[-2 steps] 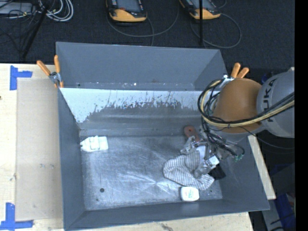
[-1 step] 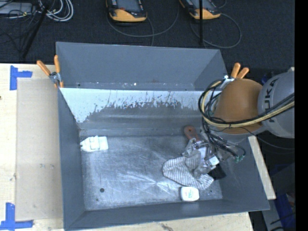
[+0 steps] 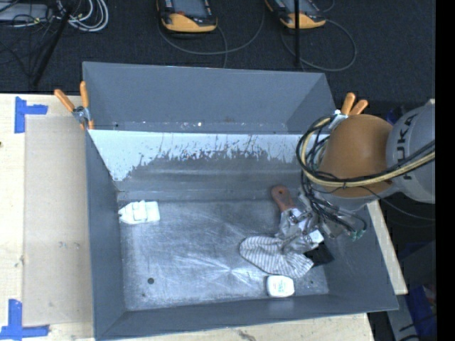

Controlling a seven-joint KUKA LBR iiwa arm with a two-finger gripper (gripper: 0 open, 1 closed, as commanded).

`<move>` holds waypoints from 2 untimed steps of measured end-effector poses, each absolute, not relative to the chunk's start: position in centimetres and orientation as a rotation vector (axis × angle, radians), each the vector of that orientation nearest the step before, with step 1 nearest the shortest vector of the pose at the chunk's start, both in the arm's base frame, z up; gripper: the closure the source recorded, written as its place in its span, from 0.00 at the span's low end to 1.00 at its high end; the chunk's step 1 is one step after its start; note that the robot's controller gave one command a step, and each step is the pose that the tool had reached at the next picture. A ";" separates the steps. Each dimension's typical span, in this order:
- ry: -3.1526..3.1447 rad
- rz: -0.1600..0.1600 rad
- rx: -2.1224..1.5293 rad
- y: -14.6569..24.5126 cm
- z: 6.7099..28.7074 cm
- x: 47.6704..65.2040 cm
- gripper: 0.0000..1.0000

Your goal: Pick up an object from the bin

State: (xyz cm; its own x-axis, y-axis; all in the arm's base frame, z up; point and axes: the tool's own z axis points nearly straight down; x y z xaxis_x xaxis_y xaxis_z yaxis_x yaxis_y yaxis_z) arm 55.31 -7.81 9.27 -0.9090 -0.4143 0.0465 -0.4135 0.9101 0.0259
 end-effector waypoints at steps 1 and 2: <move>-3.052 -0.012 0.661 -7.8 10.9 55.9 1.00; -3.066 -0.004 0.665 -7.8 12.5 56.1 1.00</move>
Offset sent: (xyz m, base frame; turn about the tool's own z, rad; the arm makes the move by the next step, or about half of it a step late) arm 0.0000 0.0000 0.0675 0.0006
